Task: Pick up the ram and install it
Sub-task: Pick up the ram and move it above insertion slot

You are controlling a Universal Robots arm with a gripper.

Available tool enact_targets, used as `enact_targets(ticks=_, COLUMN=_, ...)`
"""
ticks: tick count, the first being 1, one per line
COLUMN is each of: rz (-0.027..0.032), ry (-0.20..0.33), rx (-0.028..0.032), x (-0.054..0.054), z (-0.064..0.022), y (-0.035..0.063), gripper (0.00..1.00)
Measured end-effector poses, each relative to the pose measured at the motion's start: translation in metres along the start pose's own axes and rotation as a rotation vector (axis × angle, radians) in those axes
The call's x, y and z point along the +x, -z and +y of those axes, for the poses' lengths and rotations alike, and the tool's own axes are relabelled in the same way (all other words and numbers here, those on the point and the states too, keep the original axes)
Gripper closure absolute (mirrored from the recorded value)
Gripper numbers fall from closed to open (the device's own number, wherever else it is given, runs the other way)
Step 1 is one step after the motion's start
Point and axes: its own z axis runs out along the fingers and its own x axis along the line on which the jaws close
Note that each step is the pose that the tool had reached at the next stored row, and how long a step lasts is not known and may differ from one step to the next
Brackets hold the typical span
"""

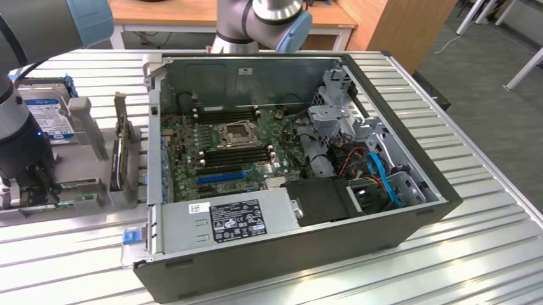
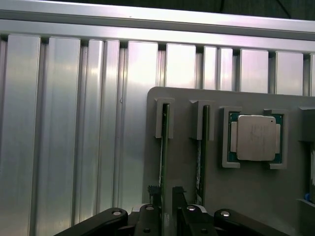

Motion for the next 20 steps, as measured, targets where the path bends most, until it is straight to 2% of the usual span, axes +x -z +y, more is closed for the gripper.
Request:
enact_targets(ticks=9, rz=-0.0004, ry=0.0, rx=0.0001, x=0.0001, z=-0.0061, y=-0.0001, gripper=0.76)
enact_targets(ticks=20, rz=-0.0004, ry=0.0, rx=0.0, x=0.0003, z=-0.0067, y=-0.0033, gripper=0.76)
